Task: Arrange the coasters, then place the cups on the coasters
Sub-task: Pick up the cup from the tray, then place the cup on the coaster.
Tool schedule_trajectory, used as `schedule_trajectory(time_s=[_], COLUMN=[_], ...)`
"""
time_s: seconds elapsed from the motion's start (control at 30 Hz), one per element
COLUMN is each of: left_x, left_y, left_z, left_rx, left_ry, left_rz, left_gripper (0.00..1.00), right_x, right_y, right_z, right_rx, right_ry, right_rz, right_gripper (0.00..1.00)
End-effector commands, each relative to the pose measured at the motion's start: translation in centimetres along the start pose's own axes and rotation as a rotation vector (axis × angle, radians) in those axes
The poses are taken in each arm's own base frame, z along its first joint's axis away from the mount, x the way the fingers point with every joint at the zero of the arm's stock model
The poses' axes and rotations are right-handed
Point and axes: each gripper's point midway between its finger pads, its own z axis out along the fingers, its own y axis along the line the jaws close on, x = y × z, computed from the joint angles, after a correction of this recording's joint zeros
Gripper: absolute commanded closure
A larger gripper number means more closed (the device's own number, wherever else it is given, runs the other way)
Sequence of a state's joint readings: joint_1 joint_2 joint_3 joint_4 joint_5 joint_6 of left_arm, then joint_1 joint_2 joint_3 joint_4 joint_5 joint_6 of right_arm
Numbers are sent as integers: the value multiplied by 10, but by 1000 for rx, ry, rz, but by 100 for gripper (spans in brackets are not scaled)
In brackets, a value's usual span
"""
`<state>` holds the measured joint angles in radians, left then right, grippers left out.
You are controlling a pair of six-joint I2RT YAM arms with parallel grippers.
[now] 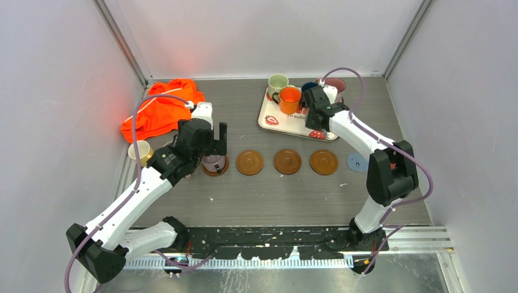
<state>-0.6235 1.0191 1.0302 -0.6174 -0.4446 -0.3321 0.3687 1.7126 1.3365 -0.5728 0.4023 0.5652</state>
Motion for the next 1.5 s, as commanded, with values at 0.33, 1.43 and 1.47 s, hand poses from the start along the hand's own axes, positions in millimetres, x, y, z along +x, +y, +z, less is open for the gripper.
schedule_trajectory(time_s=[0.33,1.43,1.47], left_x=[-16,-11,-11], left_y=[10,60,60], left_z=[-3,4,4], left_rx=[-54,-228,-225], left_ry=[-61,-26,-26], left_rz=[-19,-182,-182], left_gripper=[0,0,0], right_x=[28,165,166], right_y=[92,203,203], right_z=[-81,-132,-131], right_rx=[-220,-454,-454], right_ry=[-99,-44,-44], right_rz=[-119,-399,-399], right_gripper=[99,100,99])
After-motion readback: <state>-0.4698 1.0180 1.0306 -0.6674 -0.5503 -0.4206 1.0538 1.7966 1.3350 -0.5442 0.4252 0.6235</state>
